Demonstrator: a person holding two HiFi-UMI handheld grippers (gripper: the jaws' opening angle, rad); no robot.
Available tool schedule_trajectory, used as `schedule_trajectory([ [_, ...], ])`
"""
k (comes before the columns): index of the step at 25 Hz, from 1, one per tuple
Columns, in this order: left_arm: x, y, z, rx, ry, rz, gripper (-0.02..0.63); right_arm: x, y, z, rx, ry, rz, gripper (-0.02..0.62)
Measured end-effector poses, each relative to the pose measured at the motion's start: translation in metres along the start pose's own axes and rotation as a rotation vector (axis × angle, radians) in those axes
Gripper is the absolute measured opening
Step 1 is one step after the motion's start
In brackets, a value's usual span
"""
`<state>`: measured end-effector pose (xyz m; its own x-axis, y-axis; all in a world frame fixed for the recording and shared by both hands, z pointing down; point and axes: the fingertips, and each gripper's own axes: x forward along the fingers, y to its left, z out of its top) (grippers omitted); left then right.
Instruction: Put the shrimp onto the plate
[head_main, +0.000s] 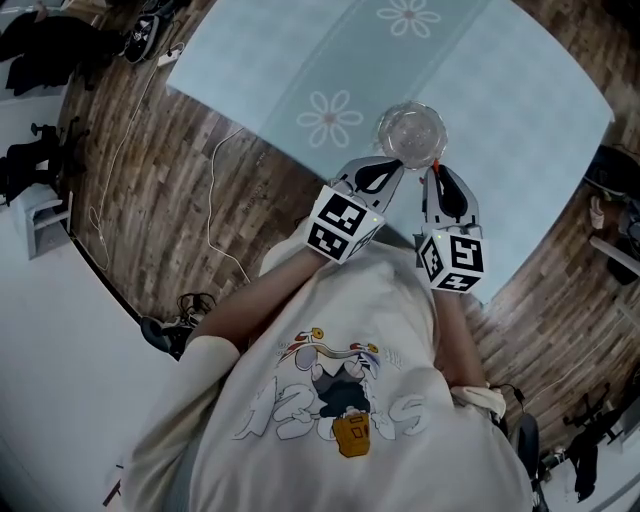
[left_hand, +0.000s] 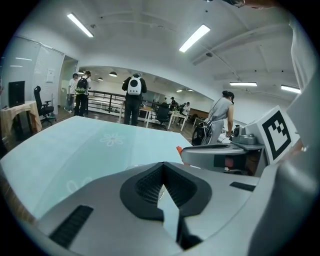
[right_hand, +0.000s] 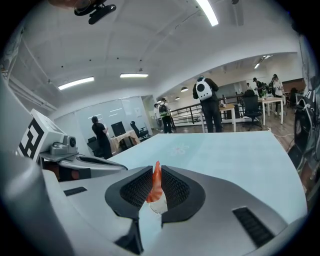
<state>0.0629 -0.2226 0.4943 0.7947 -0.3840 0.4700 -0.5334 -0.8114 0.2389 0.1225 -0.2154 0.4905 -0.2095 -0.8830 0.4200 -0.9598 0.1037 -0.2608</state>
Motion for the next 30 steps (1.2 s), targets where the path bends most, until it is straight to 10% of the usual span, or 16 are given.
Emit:
schedule_trajectory([
  [30, 0.079, 0.062, -0.082, -0.061, 0.150, 0.060, 0.003, 0.104, -0.044, -0.086, -0.065, 0.247, -0.021, 0.071],
])
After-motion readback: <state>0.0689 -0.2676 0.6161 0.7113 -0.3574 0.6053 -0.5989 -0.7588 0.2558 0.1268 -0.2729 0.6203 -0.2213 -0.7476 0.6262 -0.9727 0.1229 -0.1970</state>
